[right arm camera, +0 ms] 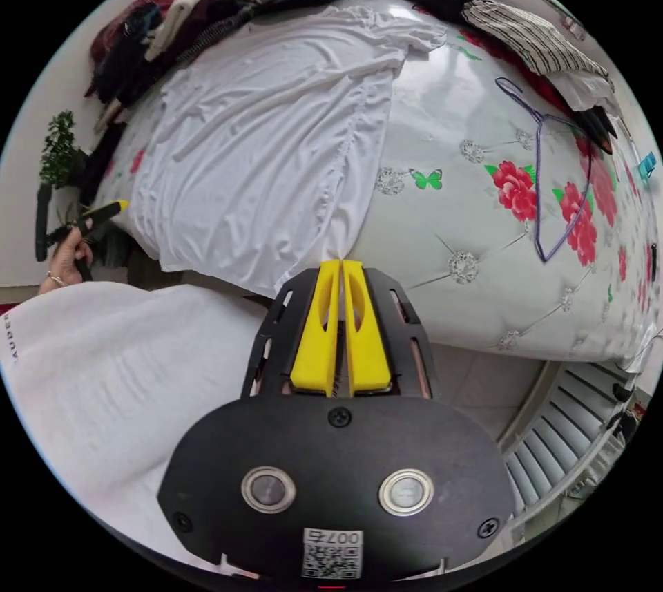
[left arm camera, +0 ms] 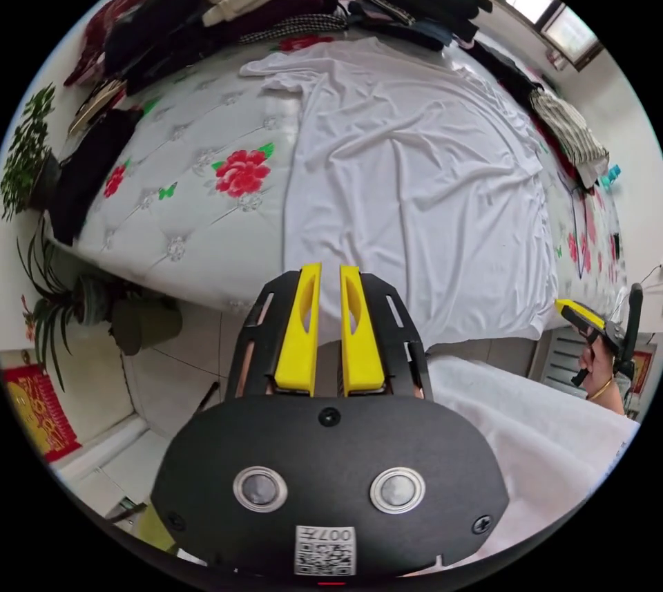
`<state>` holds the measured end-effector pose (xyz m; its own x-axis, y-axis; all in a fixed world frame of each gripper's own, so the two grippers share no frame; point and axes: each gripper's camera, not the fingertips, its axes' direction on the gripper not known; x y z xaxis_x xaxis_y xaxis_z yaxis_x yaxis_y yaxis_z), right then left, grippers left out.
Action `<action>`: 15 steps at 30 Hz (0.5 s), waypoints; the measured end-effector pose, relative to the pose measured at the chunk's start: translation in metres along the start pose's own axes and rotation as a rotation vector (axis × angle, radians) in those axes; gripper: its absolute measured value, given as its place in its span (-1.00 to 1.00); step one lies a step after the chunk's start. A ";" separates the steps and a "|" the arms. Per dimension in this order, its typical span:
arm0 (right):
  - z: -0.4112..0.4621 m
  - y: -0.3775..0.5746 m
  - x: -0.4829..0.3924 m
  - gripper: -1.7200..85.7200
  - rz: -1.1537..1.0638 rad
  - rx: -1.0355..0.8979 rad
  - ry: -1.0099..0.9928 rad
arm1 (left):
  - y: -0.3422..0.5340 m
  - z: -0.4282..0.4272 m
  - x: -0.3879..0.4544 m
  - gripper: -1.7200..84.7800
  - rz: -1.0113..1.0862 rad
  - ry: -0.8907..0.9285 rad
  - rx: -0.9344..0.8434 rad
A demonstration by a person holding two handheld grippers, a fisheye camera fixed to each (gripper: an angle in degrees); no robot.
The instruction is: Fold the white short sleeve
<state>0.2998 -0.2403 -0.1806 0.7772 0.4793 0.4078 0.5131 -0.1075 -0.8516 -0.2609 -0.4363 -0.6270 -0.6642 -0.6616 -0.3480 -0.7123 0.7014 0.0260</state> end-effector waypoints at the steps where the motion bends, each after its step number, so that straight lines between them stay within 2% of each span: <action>1: -0.009 0.007 0.007 -0.95 0.004 0.057 -0.048 | 0.012 -0.005 -0.008 -0.84 -0.028 0.014 0.023; 7: -0.026 0.046 0.032 -0.89 -0.003 0.158 -0.081 | 0.066 -0.003 -0.031 -0.80 -0.094 -0.015 0.000; 11: -0.030 0.063 0.013 -0.81 -0.204 0.227 -0.011 | 0.083 0.001 -0.028 -0.76 -0.091 -0.014 0.014; 15: -0.017 0.066 -0.022 -0.77 -0.391 0.187 0.049 | 0.087 0.013 -0.022 -0.74 -0.082 0.009 -0.017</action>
<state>0.3227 -0.2731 -0.2401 0.5559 0.4103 0.7229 0.7011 0.2358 -0.6730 -0.3054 -0.3569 -0.6287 -0.6051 -0.7192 -0.3416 -0.7683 0.6399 0.0140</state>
